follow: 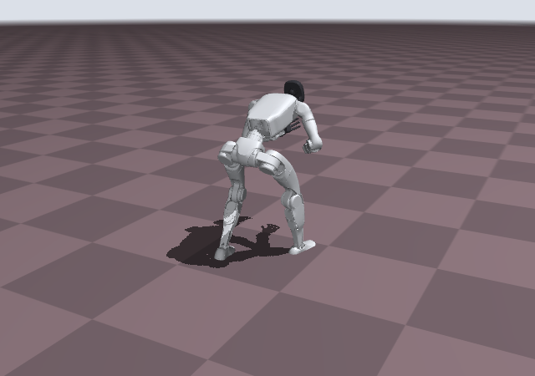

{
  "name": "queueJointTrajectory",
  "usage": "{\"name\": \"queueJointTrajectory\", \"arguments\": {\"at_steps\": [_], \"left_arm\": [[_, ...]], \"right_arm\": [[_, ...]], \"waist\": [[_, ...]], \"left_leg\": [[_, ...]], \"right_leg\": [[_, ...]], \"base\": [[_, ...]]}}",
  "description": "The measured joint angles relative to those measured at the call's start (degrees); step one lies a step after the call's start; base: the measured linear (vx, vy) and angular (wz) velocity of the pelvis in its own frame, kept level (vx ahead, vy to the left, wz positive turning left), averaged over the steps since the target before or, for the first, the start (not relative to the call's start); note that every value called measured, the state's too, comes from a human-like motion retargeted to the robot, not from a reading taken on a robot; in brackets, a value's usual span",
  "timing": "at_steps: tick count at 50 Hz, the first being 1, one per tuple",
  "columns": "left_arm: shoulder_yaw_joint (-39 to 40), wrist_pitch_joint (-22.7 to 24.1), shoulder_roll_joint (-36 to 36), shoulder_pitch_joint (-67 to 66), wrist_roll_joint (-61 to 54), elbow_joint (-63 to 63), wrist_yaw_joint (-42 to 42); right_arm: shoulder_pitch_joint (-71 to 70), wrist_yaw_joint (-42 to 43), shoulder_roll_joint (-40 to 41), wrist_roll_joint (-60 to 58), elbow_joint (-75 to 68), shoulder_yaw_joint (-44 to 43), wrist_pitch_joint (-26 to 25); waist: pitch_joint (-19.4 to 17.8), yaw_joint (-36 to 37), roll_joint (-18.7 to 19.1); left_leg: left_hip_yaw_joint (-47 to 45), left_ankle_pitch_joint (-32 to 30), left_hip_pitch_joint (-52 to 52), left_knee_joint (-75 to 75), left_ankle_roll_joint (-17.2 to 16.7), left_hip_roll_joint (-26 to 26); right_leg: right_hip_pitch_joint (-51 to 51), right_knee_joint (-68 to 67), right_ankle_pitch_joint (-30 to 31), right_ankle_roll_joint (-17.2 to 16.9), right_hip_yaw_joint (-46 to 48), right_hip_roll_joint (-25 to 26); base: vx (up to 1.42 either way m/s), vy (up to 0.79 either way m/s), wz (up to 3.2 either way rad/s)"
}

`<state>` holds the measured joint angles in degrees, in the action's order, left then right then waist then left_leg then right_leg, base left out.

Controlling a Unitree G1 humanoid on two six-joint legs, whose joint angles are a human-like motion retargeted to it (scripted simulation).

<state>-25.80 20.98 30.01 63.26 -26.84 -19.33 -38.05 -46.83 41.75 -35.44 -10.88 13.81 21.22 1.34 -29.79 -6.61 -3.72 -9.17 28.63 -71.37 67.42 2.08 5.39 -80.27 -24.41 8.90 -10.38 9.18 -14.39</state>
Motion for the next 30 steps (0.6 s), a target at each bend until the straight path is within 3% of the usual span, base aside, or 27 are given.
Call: {"name": "queueJointTrajectory", "arguments": {"at_steps": [5,8,10,15,20,25,27,30], "left_arm": [[4.8,-2.0,4.5,-14.1,2.3,-0.8,-4.5],[8.3,-2.4,6.0,-23.8,2.0,-0.9,-7.5],[10.8,-1.6,6.1,-30.6,0.9,-1.1,-8.9],[14.2,1.3,3.9,-42.7,-4.1,0.2,-9.5],[15.0,3.6,1.1,-48.7,-10.2,1.5,-7.9],[15.1,2.9,-1.3,-48.5,-13.8,2.2,-4.6],[14.1,2.1,-2.5,-45.6,-14.0,2.6,-4.6],[11.6,1.5,-4.4,-38.8,-13.3,3.6,-5.6]], "right_arm": [[-3.5,0.9,-1.9,-1.2,1.7,-0.2,0.6],[-5.9,0.9,-2.7,-2.4,1.9,0.6,-1.0],[-7.6,1.6,-3.4,-3.5,1.7,1.4,-2.2],[-12.7,3.6,-4.9,-6.9,0.3,3.8,-5.9],[-17.2,5.1,-3.9,-8.1,-0.3,6.2,-8.2],[-17.9,5.6,-2.3,-8.0,-0.3,5.8,-7.9],[-16.2,5.5,-2.1,-7.4,-0.1,5.2,-7.8],[-12.1,5.5,-1.2,-5.1,0.1,4.3,-7.0]], "waist": [[0.0,2.2,2.3],[0.0,3.0,2.8],[0.0,3.8,3.0],[0.0,7.0,2.7],[0.0,12.4,-0.6],[0.0,14.3,-2.2],[0.0,13.7,-2.3],[0.0,13.0,-2.6]], "left_leg": [[3.0,-11.7,-10.2,16.5,-1.9,2.5],[-0.3,-8.2,-15.3,17.1,0.8,5.5],[-3.4,-6.7,-17.6,12.1,1.5,6.6],[-10.4,-11.4,-18.0,-16.4,-0.6,5.3],[-8.7,-13.6,-10.8,-44.1,-2.7,2.6],[-6.1,-19.3,-9.1,-41.5,-3.1,3.0],[-6.7,-19.5,-9.7,-37.1,-2.3,3.4],[-6.9,-18.4,-10.1,-30.4,-1.0,4.0]], "right_leg": [[-3.9,-13.5,-4.6,3.8,-1.8,-0.1],[-5.4,-20.4,-9.3,6.2,-2.1,-1.1],[-5.8,-24.3,-12.2,7.9,-1.9,-1.6],[-5.7,-31.4,-19.0,12.0,-1.3,-1.6],[-4.4,-36.3,-24.0,11.4,-3.2,1.8],[-2.1,-41.5,-28.0,13.8,-3.8,2.3],[-3.2,-46.3,-25.9,14.2,-4.4,1.0],[-7.6,-56.1,-15.6,13.0,-6.2,-0.5]], "base": [[0.53,-0.27,0.21],[0.50,-0.24,0.41],[0.48,-0.22,0.26],[0.47,-0.16,-0.05],[0.52,-0.03,-0.99],[0.53,0.11,-0.62],[0.50,0.18,-0.04],[0.50,0.21,-0.18]]}}
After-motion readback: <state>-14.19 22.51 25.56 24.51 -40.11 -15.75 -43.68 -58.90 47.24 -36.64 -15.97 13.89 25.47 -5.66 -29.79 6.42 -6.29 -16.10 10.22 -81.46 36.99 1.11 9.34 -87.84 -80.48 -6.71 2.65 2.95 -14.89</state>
